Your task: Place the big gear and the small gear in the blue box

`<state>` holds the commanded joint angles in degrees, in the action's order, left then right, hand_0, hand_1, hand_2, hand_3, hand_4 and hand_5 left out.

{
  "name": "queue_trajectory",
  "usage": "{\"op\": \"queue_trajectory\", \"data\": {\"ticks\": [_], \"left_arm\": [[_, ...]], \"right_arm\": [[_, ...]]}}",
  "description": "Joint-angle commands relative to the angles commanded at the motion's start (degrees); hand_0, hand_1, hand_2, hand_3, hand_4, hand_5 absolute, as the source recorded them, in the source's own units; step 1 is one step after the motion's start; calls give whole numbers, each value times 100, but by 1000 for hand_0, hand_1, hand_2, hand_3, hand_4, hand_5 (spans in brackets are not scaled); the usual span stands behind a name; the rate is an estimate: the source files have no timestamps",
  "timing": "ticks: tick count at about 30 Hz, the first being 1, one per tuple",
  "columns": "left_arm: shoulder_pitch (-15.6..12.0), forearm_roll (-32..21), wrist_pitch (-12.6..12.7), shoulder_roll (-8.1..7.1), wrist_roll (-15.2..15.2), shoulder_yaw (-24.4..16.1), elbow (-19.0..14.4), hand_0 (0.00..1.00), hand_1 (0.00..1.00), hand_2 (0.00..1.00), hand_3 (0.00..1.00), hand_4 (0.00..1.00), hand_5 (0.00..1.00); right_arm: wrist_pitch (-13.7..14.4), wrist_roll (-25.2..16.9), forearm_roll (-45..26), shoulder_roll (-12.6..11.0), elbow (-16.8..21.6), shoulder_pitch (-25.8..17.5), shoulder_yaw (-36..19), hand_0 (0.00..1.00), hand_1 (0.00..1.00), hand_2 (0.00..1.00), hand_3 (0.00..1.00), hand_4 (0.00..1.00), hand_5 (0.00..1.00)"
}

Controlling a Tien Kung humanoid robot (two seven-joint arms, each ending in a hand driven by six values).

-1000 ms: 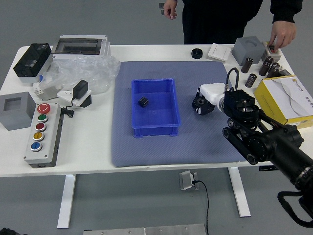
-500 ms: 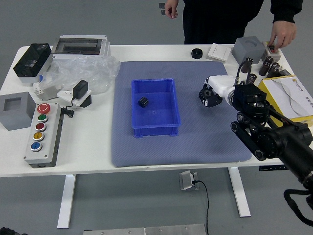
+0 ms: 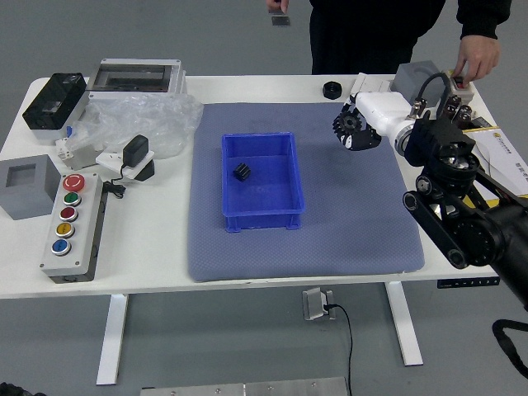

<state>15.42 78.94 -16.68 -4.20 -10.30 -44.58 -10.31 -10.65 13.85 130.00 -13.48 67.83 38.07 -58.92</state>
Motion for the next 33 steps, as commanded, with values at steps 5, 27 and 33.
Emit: {"op": "queue_trajectory", "data": {"ticks": [5,27,33], "left_arm": [[-3,-10,0,5,1,9,0,885,867,864,840,836,539],[-3,50,-12,25,-7,28,0,886,870,867,844,834,542],[-4,65,-18,29,-9,31,0,886,871,867,845,834,543]], "right_arm": [[9,3,-41,146,471,-11,170,535,436,483,617,554,185],[-466,43,-479,820,454,75,730,711,650,725,936,806,429],[-611,35,-571,803,440,71,672,812,755,879,990,861,484]]}}
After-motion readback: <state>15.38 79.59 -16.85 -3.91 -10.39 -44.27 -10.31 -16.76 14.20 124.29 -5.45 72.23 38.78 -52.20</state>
